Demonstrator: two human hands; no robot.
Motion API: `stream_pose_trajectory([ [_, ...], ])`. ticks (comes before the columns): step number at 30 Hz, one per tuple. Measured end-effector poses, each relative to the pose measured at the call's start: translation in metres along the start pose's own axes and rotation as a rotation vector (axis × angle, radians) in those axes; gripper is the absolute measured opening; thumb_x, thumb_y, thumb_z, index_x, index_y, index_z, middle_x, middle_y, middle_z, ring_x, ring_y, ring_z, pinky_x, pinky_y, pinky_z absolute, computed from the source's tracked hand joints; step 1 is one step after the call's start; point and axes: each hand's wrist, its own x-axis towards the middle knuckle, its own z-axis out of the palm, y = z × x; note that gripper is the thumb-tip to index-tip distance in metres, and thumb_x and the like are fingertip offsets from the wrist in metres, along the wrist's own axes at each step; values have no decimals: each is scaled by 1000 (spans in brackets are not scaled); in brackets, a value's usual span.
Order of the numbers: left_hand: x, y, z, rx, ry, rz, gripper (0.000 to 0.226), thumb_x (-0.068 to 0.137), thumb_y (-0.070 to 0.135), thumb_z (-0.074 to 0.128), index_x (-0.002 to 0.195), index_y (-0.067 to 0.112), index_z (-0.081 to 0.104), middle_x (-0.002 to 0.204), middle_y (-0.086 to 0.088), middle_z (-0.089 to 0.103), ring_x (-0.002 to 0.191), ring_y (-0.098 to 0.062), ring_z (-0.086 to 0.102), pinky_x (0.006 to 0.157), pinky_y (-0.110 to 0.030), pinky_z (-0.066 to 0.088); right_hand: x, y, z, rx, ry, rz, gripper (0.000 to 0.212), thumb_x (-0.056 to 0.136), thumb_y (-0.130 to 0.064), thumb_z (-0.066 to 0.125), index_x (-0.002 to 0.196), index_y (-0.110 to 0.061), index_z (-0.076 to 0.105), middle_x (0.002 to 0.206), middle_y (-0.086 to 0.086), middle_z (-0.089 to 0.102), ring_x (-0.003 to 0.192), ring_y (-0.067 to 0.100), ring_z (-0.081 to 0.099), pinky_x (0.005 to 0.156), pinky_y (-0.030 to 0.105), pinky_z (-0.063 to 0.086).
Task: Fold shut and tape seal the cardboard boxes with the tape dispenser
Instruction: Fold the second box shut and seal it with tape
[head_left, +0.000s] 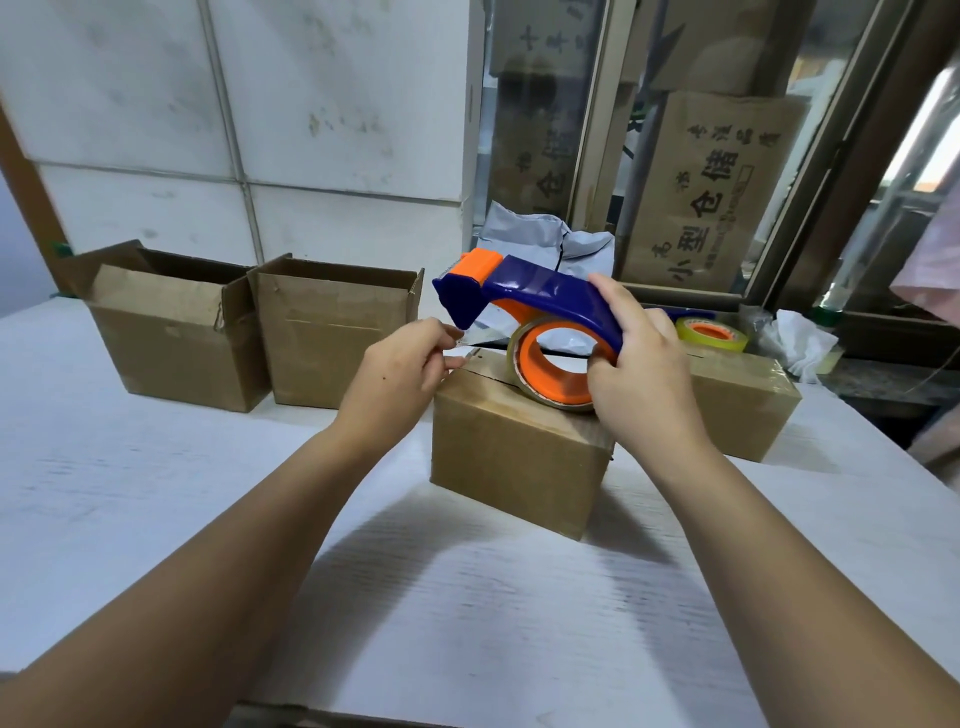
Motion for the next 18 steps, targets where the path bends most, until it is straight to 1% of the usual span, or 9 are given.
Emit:
stream_pose_trajectory([
  [2,-2,-3,0,6,3,22,15,90,-10,47,92,-2,59,110,-14,67,91,-23,68,79,-37,56,2,-3,-1,-31,-28,-14,70,90,-1,49,146,-37,29,126,2,40,107,13,41,88,22,36],
  [3,-3,-5,1,2,14,32,15,89,-11,47,91,-3,60,107,-13,67,90,-20,68,79,-36,56,3,-4,-1,-46,-39,-16,70,90,-1,50,146,-37,29,123,1,40,104,13,41,88,22,35],
  [4,-5,-6,1,-4,28,35,15,89,-12,48,90,-3,60,106,-11,67,89,-13,67,79,-27,55,5,-5,-2,-58,-50,-14,70,90,-2,50,146,-38,28,121,1,40,101,13,40,87,22,35],
  [5,-6,-7,2,-3,40,34,15,88,-13,48,90,-4,60,105,-7,67,88,-3,64,78,-13,51,6,-6,-2,-67,-58,-13,70,90,-2,50,146,-38,28,118,0,39,100,12,39,86,23,36],
  [6,-8,-9,3,5,45,35,15,88,-13,49,89,-4,61,103,-5,67,87,2,60,77,-5,46,7,-8,-2,-75,-64,-16,70,90,-2,50,146,-39,28,116,-1,38,99,12,39,86,23,36],
  [8,-12,-12,6,37,35,37,16,87,-13,51,91,-2,63,104,-8,68,90,-2,58,80,2,38,8,-10,-2,-91,-72,-31,70,90,-3,50,146,-40,28,114,-2,37,98,11,38,87,23,37],
  [10,-16,-15,8,63,23,42,18,87,-12,52,93,-1,65,106,-10,69,95,-12,60,84,1,36,9,-12,-1,-116,-77,-43,71,91,-3,51,146,-40,27,112,-4,34,97,9,36,86,23,37],
  [13,-19,-16,9,100,19,58,21,85,-11,51,96,-1,66,106,-11,69,99,-22,64,88,-10,37,10,-13,1,-141,-70,-47,71,90,-3,52,146,-40,26,112,-5,33,95,9,35,85,23,38],
  [18,-20,-15,10,105,-2,72,23,85,-4,45,95,-2,65,107,-11,70,100,-24,65,90,-12,37,9,-12,0,-151,-70,-54,71,91,-4,53,146,-38,26,121,-1,38,99,8,34,86,24,39],
])
